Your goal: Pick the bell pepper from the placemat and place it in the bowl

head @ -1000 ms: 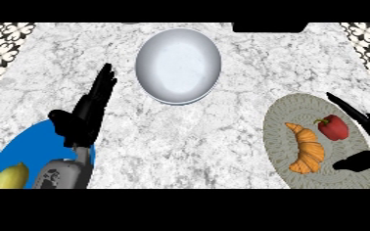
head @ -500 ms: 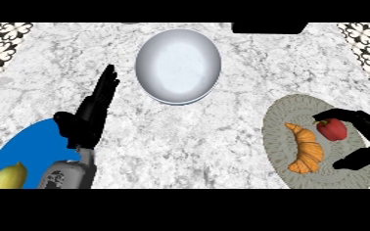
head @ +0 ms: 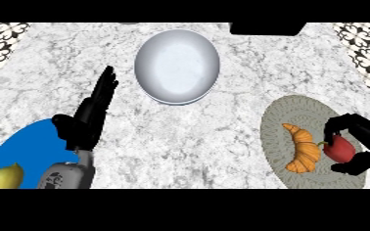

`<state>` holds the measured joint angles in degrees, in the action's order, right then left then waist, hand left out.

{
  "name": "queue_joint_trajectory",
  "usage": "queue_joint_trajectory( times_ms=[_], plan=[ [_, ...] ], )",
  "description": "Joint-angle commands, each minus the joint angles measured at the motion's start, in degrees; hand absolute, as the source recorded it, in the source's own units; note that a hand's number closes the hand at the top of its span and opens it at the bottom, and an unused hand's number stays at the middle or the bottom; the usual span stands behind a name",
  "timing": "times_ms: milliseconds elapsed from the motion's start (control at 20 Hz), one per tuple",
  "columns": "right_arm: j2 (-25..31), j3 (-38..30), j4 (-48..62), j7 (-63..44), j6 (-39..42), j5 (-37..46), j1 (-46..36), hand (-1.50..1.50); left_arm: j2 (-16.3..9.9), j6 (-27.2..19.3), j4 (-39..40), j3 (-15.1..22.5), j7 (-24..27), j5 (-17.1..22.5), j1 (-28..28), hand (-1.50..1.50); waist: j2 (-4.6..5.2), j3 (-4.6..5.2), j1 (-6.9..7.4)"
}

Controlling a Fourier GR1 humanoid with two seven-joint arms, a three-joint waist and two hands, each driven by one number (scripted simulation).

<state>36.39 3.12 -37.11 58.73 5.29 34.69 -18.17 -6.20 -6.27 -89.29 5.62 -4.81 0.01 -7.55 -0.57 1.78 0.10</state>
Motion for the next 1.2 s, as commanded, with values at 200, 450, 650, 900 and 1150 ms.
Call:
queue_joint_trajectory(
  times_ms=[200,450,650,900,1150],
  plan=[
    [-17.02,14.60,-9.90,0.15,12.84,2.68,-1.70,1.50,0.65,0.55,0.46,1.22,-0.01,-0.28,-0.16,0.00,0.09,-1.41,2.88],
    [-27.79,20.53,-17.25,-2.32,16.77,-0.11,-0.74,1.50,0.48,0.31,1.33,0.94,-0.03,-0.59,-0.42,0.00,-0.14,-1.49,1.40],
    [-31.01,21.86,-28.59,-5.83,16.49,-4.90,0.16,1.50,0.34,-1.09,1.59,-0.36,-0.33,-0.84,0.03,0.00,-0.91,-1.50,-1.20],
    [-35.10,22.73,-47.87,-21.94,16.42,-8.46,0.97,1.50,-0.56,-1.12,0.08,-1.60,0.40,-0.32,2.40,0.00,-1.38,-1.47,-2.86],
    [-36.25,22.84,-67.04,-43.94,19.55,-11.93,1.04,1.50,-1.14,0.01,-0.76,-1.94,-1.35,0.65,1.33,0.00,-0.85,-1.58,-2.58]
  ],
)
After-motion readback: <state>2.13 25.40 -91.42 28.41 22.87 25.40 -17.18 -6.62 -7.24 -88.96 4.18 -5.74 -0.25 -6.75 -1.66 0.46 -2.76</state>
